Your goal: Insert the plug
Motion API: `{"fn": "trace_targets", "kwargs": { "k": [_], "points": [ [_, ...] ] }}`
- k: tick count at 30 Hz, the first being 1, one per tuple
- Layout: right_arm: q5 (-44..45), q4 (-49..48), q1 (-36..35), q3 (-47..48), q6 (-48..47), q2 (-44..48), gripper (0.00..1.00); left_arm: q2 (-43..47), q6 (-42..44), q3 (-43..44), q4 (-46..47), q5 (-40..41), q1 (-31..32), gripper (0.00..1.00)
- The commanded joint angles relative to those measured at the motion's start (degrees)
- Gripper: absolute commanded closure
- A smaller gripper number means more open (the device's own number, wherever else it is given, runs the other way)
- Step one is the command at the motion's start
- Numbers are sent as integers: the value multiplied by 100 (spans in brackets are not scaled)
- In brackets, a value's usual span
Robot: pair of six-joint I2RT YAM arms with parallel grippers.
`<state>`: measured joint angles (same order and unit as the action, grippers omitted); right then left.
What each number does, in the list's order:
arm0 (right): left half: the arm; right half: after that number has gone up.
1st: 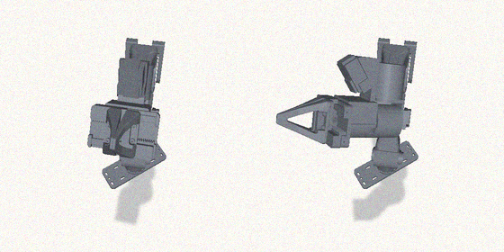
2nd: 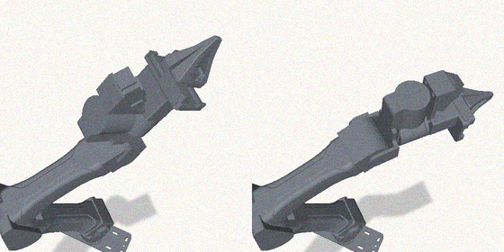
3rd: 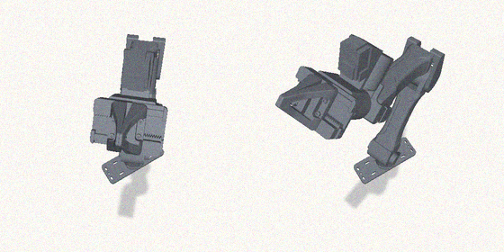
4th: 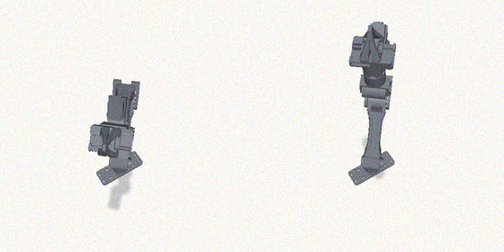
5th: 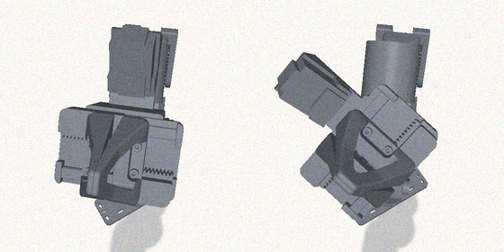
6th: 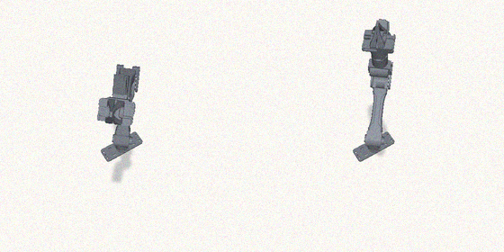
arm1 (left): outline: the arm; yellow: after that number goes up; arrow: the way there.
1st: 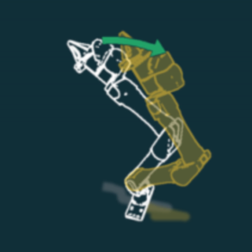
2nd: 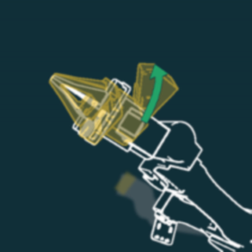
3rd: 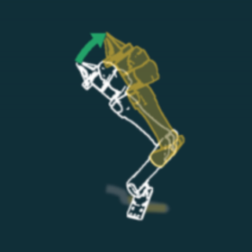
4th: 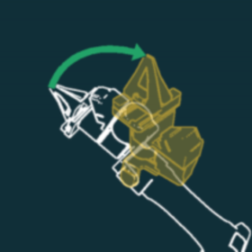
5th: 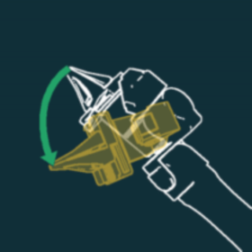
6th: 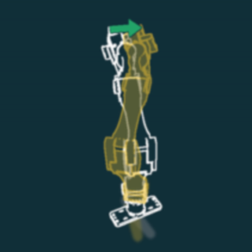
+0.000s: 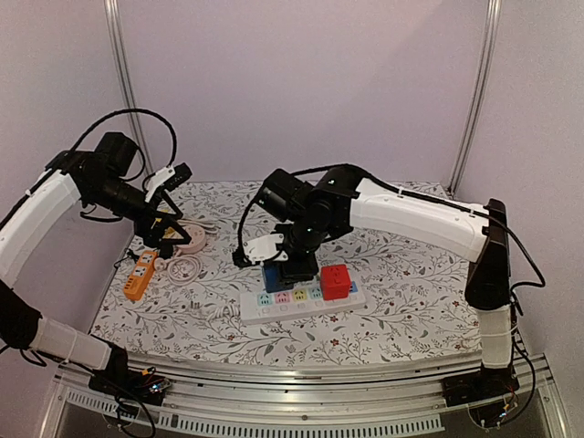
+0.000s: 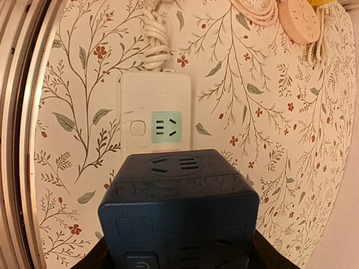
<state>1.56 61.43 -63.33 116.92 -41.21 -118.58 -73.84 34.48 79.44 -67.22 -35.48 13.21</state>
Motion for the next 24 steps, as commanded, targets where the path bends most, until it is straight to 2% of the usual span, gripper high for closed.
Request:
{"fn": "trace_targets", "kwargs": {
  "k": [1,9,24],
  "points": [
    [432,918,95,621,342,-671,100,6,-302,-318,477,240,-230,1],
    [539,977,270,633,149,-1000,100,-110,-315,-384,569,329,-260,0],
    [-91,1041,562,778,166,-1246,100,-126,-300,-414,569,375,-258,0]
  ]
}}
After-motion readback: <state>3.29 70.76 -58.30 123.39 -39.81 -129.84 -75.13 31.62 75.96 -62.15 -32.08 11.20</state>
